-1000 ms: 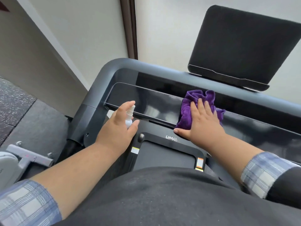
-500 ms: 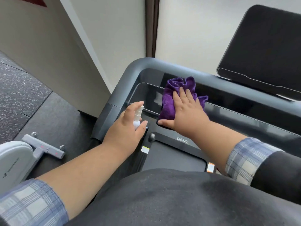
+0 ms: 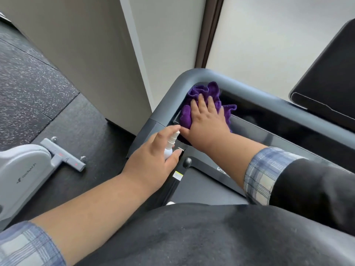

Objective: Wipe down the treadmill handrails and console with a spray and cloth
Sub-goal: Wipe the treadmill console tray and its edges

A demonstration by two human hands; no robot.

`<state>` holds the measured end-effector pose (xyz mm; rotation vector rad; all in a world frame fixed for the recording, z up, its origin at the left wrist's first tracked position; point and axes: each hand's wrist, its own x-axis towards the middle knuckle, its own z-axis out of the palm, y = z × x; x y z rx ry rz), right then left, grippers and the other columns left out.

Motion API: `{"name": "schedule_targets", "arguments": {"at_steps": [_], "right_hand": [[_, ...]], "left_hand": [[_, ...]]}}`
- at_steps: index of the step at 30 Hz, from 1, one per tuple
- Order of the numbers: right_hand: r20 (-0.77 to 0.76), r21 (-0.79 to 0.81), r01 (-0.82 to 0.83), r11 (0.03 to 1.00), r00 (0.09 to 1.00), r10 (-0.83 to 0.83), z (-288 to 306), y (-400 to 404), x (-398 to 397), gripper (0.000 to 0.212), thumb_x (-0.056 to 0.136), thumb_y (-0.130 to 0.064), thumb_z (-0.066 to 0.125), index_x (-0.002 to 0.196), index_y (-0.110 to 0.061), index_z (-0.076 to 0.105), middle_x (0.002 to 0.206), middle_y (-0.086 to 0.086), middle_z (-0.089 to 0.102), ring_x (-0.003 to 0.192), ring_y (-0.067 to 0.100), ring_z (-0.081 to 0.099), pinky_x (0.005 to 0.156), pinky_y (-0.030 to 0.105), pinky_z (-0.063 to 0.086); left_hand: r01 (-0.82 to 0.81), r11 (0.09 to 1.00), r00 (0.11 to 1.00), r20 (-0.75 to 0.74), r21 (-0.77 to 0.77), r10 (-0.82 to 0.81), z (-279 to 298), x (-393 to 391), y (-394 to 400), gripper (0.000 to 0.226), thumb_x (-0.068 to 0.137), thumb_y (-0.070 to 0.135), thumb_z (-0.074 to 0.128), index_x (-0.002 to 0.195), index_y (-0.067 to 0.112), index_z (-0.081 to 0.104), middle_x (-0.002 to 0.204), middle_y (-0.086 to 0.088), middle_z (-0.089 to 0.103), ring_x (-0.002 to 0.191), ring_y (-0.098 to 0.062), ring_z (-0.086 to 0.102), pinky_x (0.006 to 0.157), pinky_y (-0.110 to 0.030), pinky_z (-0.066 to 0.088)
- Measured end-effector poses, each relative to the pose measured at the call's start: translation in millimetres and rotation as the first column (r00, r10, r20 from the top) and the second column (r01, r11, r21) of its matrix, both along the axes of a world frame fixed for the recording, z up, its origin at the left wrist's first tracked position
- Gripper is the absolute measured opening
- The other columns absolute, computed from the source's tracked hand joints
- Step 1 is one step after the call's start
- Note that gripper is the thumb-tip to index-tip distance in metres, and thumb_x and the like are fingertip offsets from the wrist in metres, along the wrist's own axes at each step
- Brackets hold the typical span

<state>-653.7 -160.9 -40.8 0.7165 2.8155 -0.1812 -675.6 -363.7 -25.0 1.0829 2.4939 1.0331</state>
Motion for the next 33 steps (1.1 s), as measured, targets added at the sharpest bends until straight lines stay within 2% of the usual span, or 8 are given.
{"name": "schedule_targets", "arguments": {"at_steps": [3, 8, 13, 19, 23, 27, 30, 33], "right_hand": [[0.006, -0.008, -0.001, 1.000, 1.000, 0.001, -1, -2, -6, 0.117, 0.066, -0.085, -0.001, 0.160, -0.016, 0.002, 0.168, 0.006, -0.006, 0.154, 0.031, -0.007, 0.121, 0.059, 0.007], [-0.001, -0.015, -0.090, 0.996, 0.996, 0.090, 2, 5, 40, 0.099, 0.080, -0.082, 0.024, 0.160, -0.024, 0.009, 0.169, 0.000, 0.004, 0.155, 0.025, 0.000, 0.123, 0.052, 0.007], [-0.014, -0.012, -0.080, 0.997, 0.997, 0.080, 3, 7, 77, 0.095, 0.084, -0.081, 0.025, 0.160, -0.026, 0.014, 0.168, -0.003, 0.007, 0.155, 0.021, 0.001, 0.123, 0.049, 0.007], [-0.037, -0.042, 0.016, 0.999, 0.999, -0.018, 2, -6, 32, 0.091, 0.090, -0.076, 0.020, 0.160, -0.019, 0.012, 0.169, 0.002, 0.004, 0.155, 0.026, -0.001, 0.123, 0.053, 0.007], [-0.010, -0.060, -0.047, 0.997, 0.999, 0.046, 6, -18, 6, 0.098, 0.078, -0.071, 0.006, 0.160, -0.018, 0.010, 0.169, 0.003, 0.000, 0.155, 0.027, -0.003, 0.123, 0.055, 0.006], [-0.020, -0.071, -0.168, 0.983, 0.986, 0.167, 9, -17, 21, 0.095, 0.077, -0.071, 0.012, 0.160, -0.025, 0.014, 0.169, 0.000, 0.006, 0.155, 0.025, 0.001, 0.123, 0.053, 0.006], [-0.033, -0.090, -0.260, 0.961, 0.966, 0.258, 9, -10, 38, 0.096, 0.076, -0.079, 0.015, 0.159, -0.030, 0.018, 0.168, -0.003, 0.010, 0.154, 0.023, 0.004, 0.123, 0.051, 0.008], [-0.047, -0.084, -0.197, 0.977, 0.980, 0.194, 6, 2, 55, 0.097, 0.077, -0.085, 0.020, 0.158, -0.031, 0.020, 0.168, -0.003, 0.013, 0.154, 0.021, 0.006, 0.124, 0.050, 0.010]], "left_hand": [[-0.008, 1.000, 1.000, 0.018, -0.006, 0.008, 2, -1, -1, 0.059, 0.087, 0.046, 0.056, 0.136, 0.060, 0.027, 0.111, 0.020, 0.054, 0.089, -0.004, 0.053, 0.075, -0.030, 0.048], [0.017, 1.000, 0.999, 0.029, -0.003, -0.017, 6, 1, 7, 0.059, 0.090, 0.039, 0.060, 0.138, 0.053, 0.027, 0.118, 0.009, 0.058, 0.094, -0.012, 0.053, 0.078, -0.038, 0.052], [0.029, 1.000, 0.999, 0.034, -0.003, -0.029, 6, 3, 12, 0.061, 0.091, 0.037, 0.063, 0.138, 0.053, 0.028, 0.124, 0.007, 0.059, 0.100, -0.014, 0.055, 0.082, -0.041, 0.053], [0.022, 1.000, 0.999, 0.036, 0.000, -0.022, 6, 7, 2, 0.059, 0.088, 0.046, 0.055, 0.135, 0.058, 0.023, 0.129, 0.006, 0.058, 0.105, -0.012, 0.055, 0.087, -0.038, 0.052], [-0.004, 1.000, 1.000, 0.016, 0.011, 0.004, 4, 10, -2, 0.060, 0.088, 0.041, 0.061, 0.133, 0.058, 0.024, 0.127, 0.006, 0.059, 0.099, -0.009, 0.052, 0.082, -0.029, 0.047], [0.013, 1.000, 0.999, 0.040, 0.016, -0.014, 6, 16, -1, 0.059, 0.087, 0.042, 0.059, 0.133, 0.057, 0.025, 0.128, 0.008, 0.058, 0.101, -0.015, 0.060, 0.083, -0.034, 0.052], [0.041, 0.999, 0.998, 0.055, 0.027, -0.043, 5, 18, 7, 0.058, 0.088, 0.040, 0.061, 0.135, 0.054, 0.029, 0.129, 0.010, 0.057, 0.099, -0.011, 0.057, 0.079, -0.029, 0.048], [0.074, 0.996, 0.995, 0.058, 0.052, -0.077, 6, 19, 17, 0.060, 0.090, 0.034, 0.064, 0.136, 0.050, 0.030, 0.127, 0.015, 0.054, 0.097, -0.008, 0.054, 0.078, -0.024, 0.043]]}}
